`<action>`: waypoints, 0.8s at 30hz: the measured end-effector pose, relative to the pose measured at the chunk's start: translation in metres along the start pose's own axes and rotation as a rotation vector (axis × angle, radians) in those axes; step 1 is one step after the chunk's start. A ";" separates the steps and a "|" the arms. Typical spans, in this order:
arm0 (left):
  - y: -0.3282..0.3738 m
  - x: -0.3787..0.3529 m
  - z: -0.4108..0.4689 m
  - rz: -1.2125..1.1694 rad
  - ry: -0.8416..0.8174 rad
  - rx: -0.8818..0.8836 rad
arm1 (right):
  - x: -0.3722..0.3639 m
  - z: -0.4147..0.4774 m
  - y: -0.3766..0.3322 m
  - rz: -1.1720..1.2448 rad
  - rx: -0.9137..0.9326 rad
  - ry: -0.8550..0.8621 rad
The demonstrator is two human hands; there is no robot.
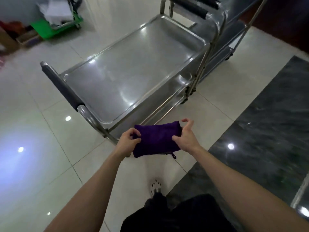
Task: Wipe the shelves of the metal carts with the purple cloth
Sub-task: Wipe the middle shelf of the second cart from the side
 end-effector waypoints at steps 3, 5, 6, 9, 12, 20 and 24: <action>-0.008 -0.010 0.003 -0.109 0.033 0.086 | 0.005 0.023 -0.005 -0.028 0.035 -0.058; -0.014 -0.020 0.005 -0.078 0.061 0.088 | 0.005 0.046 -0.004 -0.145 0.147 -0.058; -0.016 -0.026 0.008 -0.026 0.086 0.087 | 0.004 0.058 -0.003 -0.199 0.189 -0.082; -0.017 -0.045 0.017 0.131 0.199 0.122 | -0.003 0.093 0.002 -0.251 0.193 -0.228; -0.020 -0.066 0.022 0.139 0.331 0.198 | -0.009 0.122 0.007 -0.376 0.226 -0.421; -0.052 -0.101 0.045 0.078 0.496 0.275 | -0.025 0.168 0.047 -0.444 0.350 -0.499; -0.083 -0.107 0.085 0.172 0.441 0.266 | -0.053 0.202 0.080 -0.389 0.338 -0.449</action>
Point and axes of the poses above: each hand's wrist, its own z-axis towards the middle knuckle, its own x-axis out of the back of the hand, y = z × x, the point moved 1 cm from there along z, towards the middle knuckle, and after that the axes turned 7 degrees about z, right-handed, at the moved point
